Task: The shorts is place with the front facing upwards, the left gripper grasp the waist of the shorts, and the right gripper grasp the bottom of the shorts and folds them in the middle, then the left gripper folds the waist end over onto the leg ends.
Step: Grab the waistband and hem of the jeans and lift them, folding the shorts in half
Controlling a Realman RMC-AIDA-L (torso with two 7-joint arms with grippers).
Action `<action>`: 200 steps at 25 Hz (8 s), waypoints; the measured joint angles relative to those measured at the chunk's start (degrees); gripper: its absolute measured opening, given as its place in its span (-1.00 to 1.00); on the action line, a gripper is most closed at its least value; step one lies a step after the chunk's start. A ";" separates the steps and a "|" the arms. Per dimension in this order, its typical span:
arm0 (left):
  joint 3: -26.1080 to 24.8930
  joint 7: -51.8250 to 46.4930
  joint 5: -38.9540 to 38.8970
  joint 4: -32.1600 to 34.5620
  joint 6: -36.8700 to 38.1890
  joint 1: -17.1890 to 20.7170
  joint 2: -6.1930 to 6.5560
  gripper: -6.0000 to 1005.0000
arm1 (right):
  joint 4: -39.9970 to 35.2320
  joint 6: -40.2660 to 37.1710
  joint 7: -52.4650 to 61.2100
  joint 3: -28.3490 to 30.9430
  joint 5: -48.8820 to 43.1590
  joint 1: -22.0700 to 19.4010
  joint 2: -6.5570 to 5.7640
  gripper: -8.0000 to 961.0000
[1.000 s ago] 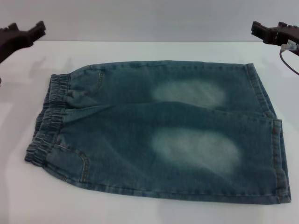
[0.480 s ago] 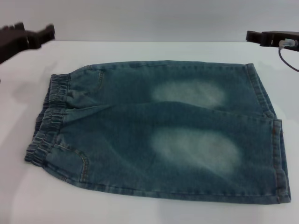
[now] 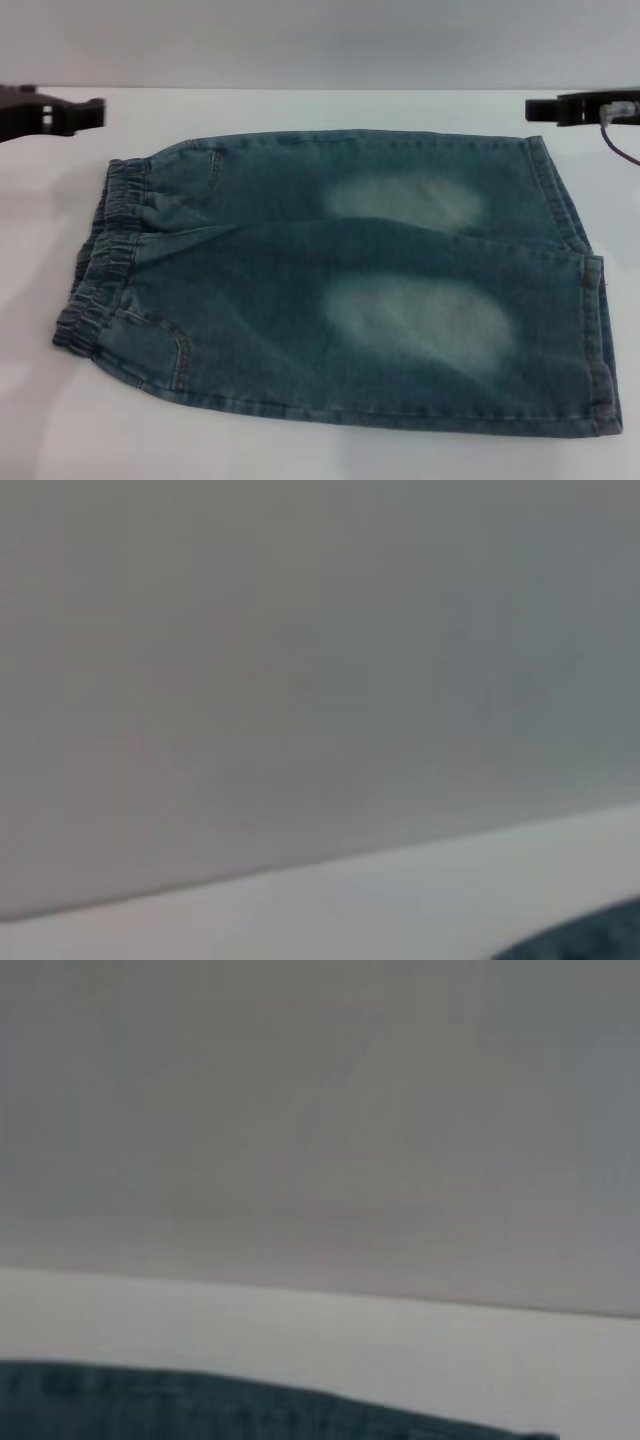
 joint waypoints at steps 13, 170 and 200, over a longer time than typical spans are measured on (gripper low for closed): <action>-0.14 -5.61 11.31 -5.07 17.01 -1.18 0.03 0.63 | 8.97 21.80 0.03 3.99 -0.12 -0.04 -0.13 0.46; 10.93 -7.94 16.96 1.57 41.81 -12.48 -0.33 -0.93 | 22.91 32.59 9.01 -12.14 -7.06 -22.24 0.60 0.46; 11.13 -7.87 16.81 1.60 41.92 -12.56 -0.30 -0.94 | 19.48 31.90 7.01 -14.47 -6.52 -21.00 0.36 0.26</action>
